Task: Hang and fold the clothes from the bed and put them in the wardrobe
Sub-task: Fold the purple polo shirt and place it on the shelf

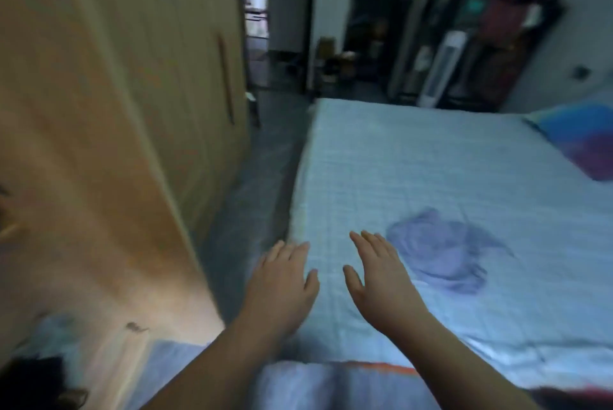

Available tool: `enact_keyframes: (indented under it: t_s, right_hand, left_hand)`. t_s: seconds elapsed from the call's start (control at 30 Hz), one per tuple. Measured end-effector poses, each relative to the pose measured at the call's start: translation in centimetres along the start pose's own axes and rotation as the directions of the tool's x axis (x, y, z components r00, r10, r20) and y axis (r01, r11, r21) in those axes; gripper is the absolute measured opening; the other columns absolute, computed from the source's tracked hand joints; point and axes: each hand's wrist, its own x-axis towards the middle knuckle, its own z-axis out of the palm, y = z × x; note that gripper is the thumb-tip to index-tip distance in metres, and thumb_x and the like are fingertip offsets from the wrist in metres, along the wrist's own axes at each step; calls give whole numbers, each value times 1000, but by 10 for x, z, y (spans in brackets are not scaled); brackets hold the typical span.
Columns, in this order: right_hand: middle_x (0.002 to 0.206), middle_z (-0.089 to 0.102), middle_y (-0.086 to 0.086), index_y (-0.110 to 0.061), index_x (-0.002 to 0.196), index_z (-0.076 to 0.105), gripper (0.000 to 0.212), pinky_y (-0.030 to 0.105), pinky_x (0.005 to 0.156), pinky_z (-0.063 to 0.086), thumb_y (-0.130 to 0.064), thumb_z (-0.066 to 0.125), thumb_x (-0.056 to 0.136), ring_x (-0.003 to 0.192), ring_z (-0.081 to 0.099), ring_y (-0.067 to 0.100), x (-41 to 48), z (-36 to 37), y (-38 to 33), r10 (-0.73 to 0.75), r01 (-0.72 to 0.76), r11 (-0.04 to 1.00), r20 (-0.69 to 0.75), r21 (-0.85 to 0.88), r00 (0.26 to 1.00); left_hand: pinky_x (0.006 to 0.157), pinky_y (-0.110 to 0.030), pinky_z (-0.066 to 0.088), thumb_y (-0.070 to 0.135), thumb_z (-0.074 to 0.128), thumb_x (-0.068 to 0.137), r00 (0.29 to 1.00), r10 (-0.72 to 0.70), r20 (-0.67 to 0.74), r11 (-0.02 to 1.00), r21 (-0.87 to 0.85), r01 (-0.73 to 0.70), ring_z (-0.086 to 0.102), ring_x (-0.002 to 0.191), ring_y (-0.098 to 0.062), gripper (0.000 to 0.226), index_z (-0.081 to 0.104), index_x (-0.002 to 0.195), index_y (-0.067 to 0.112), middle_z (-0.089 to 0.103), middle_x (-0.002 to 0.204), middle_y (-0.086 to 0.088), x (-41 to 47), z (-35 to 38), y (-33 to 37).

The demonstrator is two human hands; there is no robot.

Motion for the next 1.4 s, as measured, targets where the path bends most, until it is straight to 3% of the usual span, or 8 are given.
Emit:
enact_keyframes:
  t_s: [0.17, 0.23, 0.33, 0.43, 0.6, 0.9, 1.07, 1.4]
  right_hand:
    - [153, 39, 9, -14, 149, 38, 61, 33, 118, 17, -36, 54, 95, 143, 31, 27, -73, -51, 109, 268, -269, 963, -85, 5, 960]
    - [153, 39, 7, -15, 150, 36, 61, 32, 118, 18, -38, 52, 96, 143, 29, 25, -92, -65, 140, 350, -350, 937, -122, 19, 929]
    - [156, 34, 2, -18, 152, 31, 61, 25, 117, 10, -39, 49, 98, 146, 23, 20, -110, -73, 175, 431, -430, 902, -142, 38, 891]
    - [160, 26, -1, -22, 154, 26, 62, 29, 119, 11, -41, 46, 99, 149, 15, 18, -115, -72, 204, 494, -489, 869, -116, 74, 862]
    - [161, 24, -2, -23, 154, 25, 62, 34, 121, 15, -39, 47, 99, 150, 12, 19, -90, -70, 255, 546, -541, 837, -58, 80, 836]
    - [158, 30, 1, -18, 152, 30, 60, 23, 116, 4, -35, 49, 98, 148, 17, 22, 13, -81, 368, 555, -555, 832, 15, -22, 832]
    - [154, 36, 6, -15, 150, 35, 58, 27, 117, 11, -28, 53, 96, 145, 24, 26, 66, -79, 430, 599, -599, 800, 29, 0, 800]
    - [141, 47, 11, -6, 142, 44, 50, 31, 111, 26, -21, 56, 96, 134, 39, 29, 125, -56, 555, 612, -634, 771, 206, 62, 764]
  left_hand:
    - [103, -44, 46, 34, 59, 86, 958, 287, -5, 954, -86, -286, 61, 121, -33, 50, 64, 129, 9, 64, 130, -14, 24, 36, 134]
    - [106, -44, 43, 32, 60, 88, 936, 350, 34, 930, -131, -343, 59, 124, -34, 50, 62, 132, 7, 63, 132, -16, 33, 47, 175]
    - [93, -44, 52, 29, 65, 85, 900, 435, 27, 893, -140, -428, 67, 108, -34, 46, 66, 123, 3, 69, 119, -16, 48, 70, 214]
    - [100, -42, 46, 36, 52, 91, 886, 451, 112, 885, -188, -426, 59, 117, -32, 52, 58, 133, 6, 64, 128, -13, 63, 90, 237]
    - [94, -43, 50, 33, 52, 89, 880, 445, 168, 890, -194, -413, 60, 111, -33, 51, 58, 133, 5, 66, 121, -14, 114, 133, 252]
    - [88, -43, 53, 30, 54, 86, 837, 497, 228, 859, -262, -439, 66, 101, -35, 48, 65, 123, 3, 69, 113, -16, 246, 204, 293]
    - [105, -34, 37, 35, 43, 99, 787, 501, 359, 865, -222, -449, 51, 123, -24, 49, 44, 143, 14, 56, 134, -7, 315, 246, 321]
    - [95, -37, 45, 32, 42, 94, 841, 267, 470, 956, -239, -170, 60, 109, -30, 43, 62, 120, 4, 65, 117, -17, 390, 333, 355]
